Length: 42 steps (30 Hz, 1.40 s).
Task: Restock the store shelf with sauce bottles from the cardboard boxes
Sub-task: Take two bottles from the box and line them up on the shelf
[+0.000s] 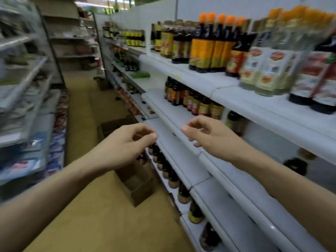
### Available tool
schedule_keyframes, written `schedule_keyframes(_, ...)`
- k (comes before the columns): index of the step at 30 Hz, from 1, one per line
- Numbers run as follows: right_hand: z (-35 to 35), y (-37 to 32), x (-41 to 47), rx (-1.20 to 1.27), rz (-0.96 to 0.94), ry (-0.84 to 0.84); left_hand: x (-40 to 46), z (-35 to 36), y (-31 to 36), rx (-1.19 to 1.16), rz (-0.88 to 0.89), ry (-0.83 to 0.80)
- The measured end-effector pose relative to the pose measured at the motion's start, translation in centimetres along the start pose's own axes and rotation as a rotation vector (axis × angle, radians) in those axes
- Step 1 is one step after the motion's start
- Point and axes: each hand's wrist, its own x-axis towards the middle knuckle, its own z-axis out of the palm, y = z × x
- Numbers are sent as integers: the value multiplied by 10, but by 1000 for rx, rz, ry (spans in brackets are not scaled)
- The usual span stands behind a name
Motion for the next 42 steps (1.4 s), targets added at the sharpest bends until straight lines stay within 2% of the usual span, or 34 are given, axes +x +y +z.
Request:
schedule_keyframes(6, 108, -17, 107, 123, -4, -81, 16, -105, -106, 75, -109, -73)
schedule_keyframes(10, 164, -17, 171, 115, 6, -123, 43, -137, -174, 118, -145, -85)
schedule_keyframes(13, 195, -5, 225, 76, 12, -169, 75, -143, -227, 50, -172, -21)
schedule_keyframes(20, 261, 52, 389, 147, 94, -213, 172, -179, -353, -38, -286, 44)
schedule_keyframes(25, 302, 66, 506, 191, 118, -284, 267, -230, -404, 18, -334, 66)
schedule_keyframes(29, 321, 66, 580, 202, 114, -340, 330, -254, -440, -34, -330, 92)
schedule_keyframes(37, 360, 89, 698, -28, 100, -243, 446, -278, -544, -69, -301, -22)
schedule_keyframes(42, 394, 105, 768, -138, 201, -156, 529, -300, -626, -57, -238, -145)
